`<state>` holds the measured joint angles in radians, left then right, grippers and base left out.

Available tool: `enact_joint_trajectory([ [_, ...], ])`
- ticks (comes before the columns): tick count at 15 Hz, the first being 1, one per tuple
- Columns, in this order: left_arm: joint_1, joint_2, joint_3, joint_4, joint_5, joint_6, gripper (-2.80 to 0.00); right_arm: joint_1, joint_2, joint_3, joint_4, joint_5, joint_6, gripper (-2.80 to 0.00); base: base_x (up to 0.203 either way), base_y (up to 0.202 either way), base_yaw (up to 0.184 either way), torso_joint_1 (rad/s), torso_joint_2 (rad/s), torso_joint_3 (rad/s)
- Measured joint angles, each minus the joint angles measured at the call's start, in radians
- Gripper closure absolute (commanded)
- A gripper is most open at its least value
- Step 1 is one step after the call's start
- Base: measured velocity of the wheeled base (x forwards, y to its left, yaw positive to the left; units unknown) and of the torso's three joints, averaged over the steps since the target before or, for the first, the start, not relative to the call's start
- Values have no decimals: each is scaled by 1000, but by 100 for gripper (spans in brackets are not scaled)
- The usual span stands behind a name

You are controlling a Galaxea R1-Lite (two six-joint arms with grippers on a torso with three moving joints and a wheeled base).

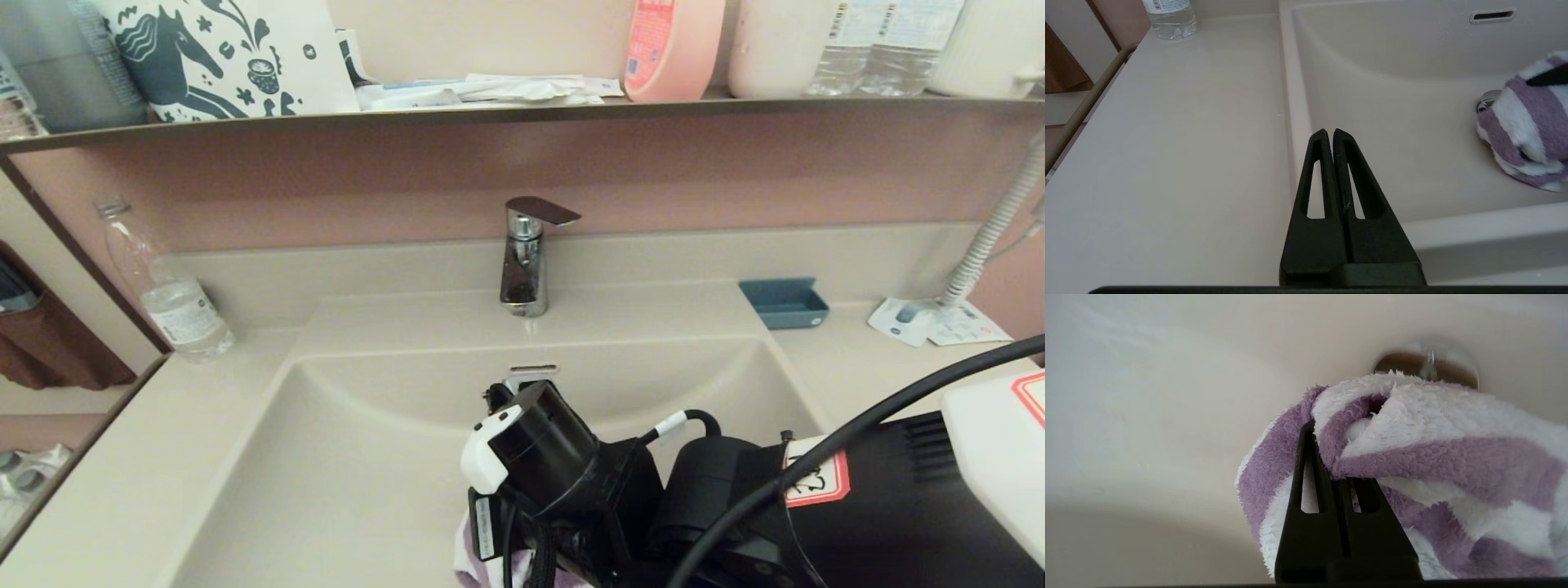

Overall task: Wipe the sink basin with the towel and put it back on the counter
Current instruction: Wipe the sink

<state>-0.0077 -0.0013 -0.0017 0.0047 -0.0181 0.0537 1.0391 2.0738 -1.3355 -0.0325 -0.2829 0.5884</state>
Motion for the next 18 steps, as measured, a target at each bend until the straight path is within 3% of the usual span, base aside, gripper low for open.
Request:
enact_joint_trajectory([
  [6,0,0,0,0,0,0,0,-11,39,-26,-64,16,-33,0,0,0,0,0,0,0],
  [10,0,0,0,0,0,-1,0,-5,64,-47,84,39,-75,0,0,0,0,0,0,0],
  [13,0,0,0,0,0,0,0,-9,105,-78,92,46,-67,0,0,0,0,0,0,0],
  [18,0,0,0,0,0,0,0,-2,234,-243,51,134,-60,0,0,0,0,0,0,0],
])
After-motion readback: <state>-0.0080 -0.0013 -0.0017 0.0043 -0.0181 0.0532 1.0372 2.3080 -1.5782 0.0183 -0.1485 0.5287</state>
